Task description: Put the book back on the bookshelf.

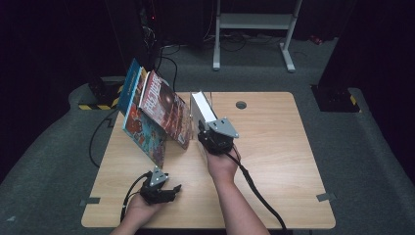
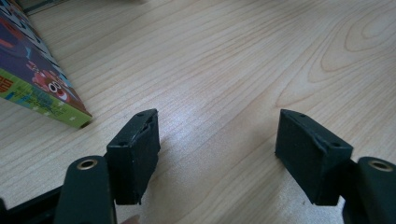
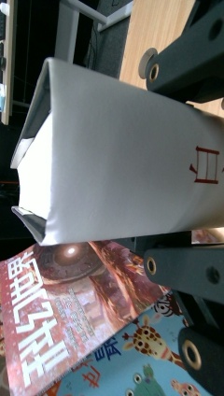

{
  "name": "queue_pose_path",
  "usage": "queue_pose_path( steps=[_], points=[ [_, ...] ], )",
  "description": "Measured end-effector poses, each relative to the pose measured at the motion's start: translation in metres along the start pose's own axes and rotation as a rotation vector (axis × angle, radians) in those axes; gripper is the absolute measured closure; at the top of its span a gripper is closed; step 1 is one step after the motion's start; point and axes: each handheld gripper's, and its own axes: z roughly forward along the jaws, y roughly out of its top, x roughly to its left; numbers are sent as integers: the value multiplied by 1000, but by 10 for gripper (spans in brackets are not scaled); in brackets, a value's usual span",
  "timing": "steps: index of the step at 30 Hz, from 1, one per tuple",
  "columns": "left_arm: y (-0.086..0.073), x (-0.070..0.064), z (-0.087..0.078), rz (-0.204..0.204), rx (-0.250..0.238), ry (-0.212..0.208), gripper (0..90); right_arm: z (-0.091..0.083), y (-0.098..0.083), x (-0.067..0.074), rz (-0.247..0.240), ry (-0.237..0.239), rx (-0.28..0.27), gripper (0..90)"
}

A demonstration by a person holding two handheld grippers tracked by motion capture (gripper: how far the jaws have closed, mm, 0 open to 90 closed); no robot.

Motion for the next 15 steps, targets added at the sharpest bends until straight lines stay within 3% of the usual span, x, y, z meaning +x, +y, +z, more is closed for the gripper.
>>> queue_pose_path(
  steps=[15],
  points=[
    [0,0,0,2,1,0,307,29,1,2,-21,-35,1,542]
  ],
)
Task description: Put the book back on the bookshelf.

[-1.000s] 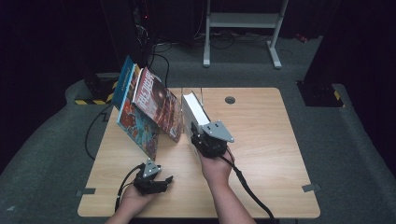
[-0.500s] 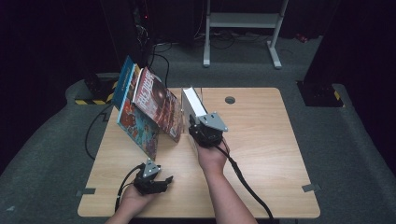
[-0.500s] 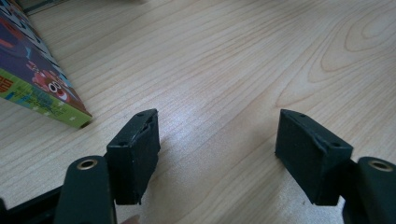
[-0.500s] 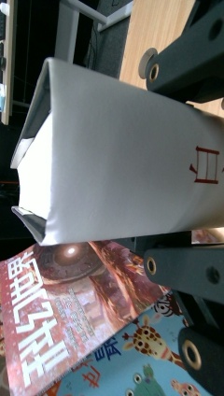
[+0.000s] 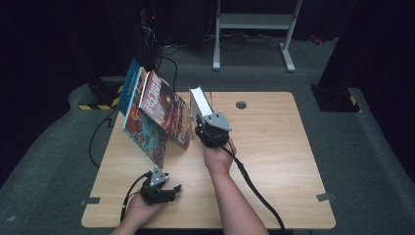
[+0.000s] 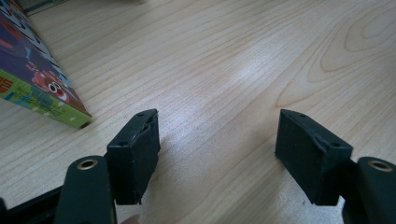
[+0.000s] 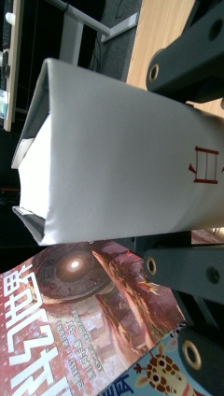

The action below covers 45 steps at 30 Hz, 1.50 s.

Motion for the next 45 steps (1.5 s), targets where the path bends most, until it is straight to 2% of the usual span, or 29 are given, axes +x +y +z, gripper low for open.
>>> queue_pose_path(
  steps=[14,26,45],
  points=[
    [0,0,0,0,1,-7,314,14,-9,0,5,-10,8,541],
    [0,0,0,-1,1,-7,314,4,-21,-4,50,-8,13,533],
    [0,-1,0,-7,-4,-6,314,-5,-22,-5,57,-4,71,520]
  ],
)
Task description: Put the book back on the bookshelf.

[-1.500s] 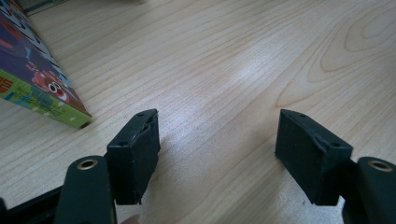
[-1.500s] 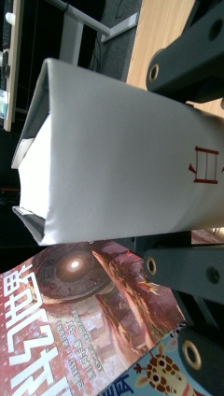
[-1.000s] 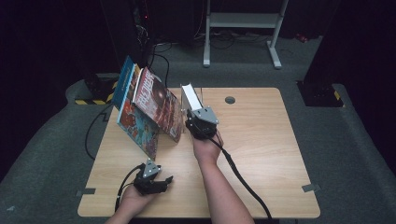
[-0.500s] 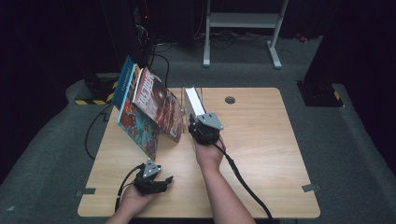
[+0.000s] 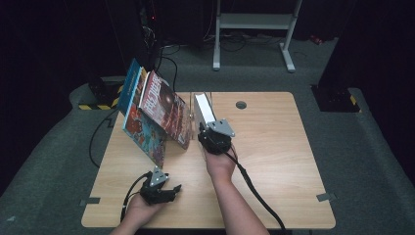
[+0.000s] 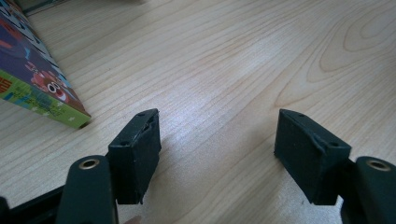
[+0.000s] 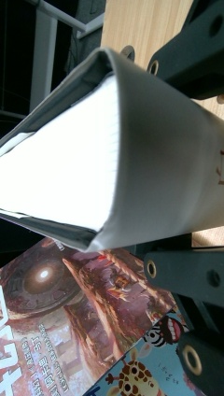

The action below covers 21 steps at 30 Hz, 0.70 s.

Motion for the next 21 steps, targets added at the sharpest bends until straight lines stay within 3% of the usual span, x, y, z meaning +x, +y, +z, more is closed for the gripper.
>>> queue_pose_path(
  steps=[14,21],
  points=[
    [0,0,0,3,2,-1,314,0,10,-7,23,60,46,481],
    [0,0,0,3,1,-1,314,1,18,-6,9,42,47,499]
  ],
)
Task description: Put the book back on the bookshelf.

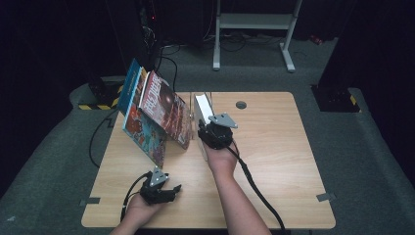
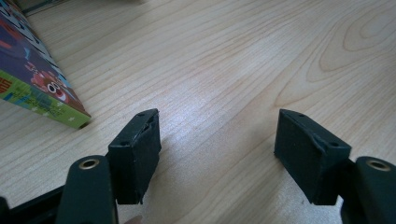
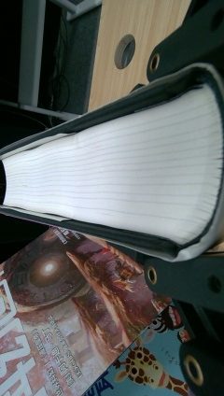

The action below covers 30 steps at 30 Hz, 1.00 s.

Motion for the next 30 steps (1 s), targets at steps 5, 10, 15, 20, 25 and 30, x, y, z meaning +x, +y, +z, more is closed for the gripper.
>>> queue_pose_path(
  steps=[5,10,15,20,25,30],
  points=[
    [0,0,0,1,0,-1,314,0,1,0,-16,-15,3,525],
    [0,0,0,-2,0,-2,314,1,4,2,-21,-26,8,537],
    [0,0,0,-2,-2,-1,314,5,8,12,-64,-54,-7,541],
    [0,0,0,-1,-2,-2,315,9,19,16,-61,-69,-30,541],
    [0,0,0,4,2,-4,316,18,28,18,-80,-93,-38,542],
    [0,0,0,3,-2,-4,317,32,32,20,-74,-110,-40,541]
  ],
)
